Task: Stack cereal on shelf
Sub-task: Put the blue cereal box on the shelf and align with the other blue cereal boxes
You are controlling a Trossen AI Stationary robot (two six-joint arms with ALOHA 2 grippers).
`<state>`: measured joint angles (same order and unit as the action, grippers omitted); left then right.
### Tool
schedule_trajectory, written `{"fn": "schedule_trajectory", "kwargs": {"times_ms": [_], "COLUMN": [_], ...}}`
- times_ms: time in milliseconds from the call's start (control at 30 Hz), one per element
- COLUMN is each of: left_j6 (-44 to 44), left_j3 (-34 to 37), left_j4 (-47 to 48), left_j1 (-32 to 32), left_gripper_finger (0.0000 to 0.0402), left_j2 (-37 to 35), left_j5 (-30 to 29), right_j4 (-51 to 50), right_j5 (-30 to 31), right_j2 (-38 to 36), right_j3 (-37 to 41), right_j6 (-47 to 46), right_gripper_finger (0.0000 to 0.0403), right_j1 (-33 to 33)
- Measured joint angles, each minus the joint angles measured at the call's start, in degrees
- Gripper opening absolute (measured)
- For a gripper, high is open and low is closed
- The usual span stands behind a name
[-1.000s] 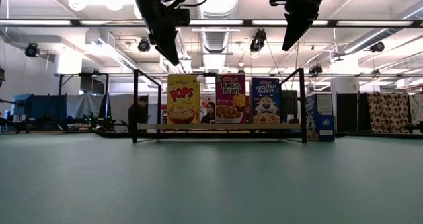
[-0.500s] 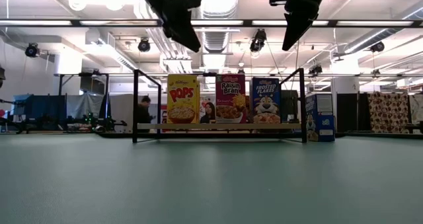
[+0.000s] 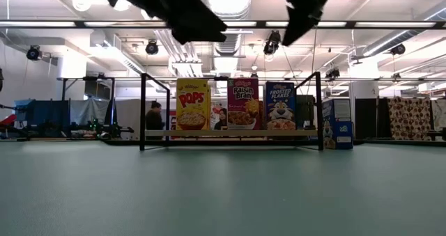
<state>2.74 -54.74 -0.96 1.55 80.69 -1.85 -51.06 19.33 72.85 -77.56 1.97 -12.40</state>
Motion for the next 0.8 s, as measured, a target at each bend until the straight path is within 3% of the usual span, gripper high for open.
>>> {"fn": "schedule_trajectory", "kwargs": {"times_ms": [433, 633, 800], "left_j6": [-1.52, 1.18, 2.66], "left_j3": [15.9, 19.32, 19.56], "left_j4": [-21.52, -28.93, -28.74], "left_j1": [-0.01, 0.01, 0.05], "left_gripper_finger": [0.0217, 0.0217, 0.0217], "left_j2": [-6.42, -6.82, -6.8], "left_j5": [-0.43, -0.11, 0.43], "right_j4": [17.58, 22.41, 23.69], "right_j5": [0.31, -0.24, -0.22], "right_j2": [0.18, 0.18, 0.2], "right_j3": [0.0, 0.0, 0.0], "right_j6": [-8.41, -8.15, -8.48], "right_gripper_finger": [0.0244, 0.0244, 0.0244], "right_j1": [0.0, -0.09, -0.18]}}
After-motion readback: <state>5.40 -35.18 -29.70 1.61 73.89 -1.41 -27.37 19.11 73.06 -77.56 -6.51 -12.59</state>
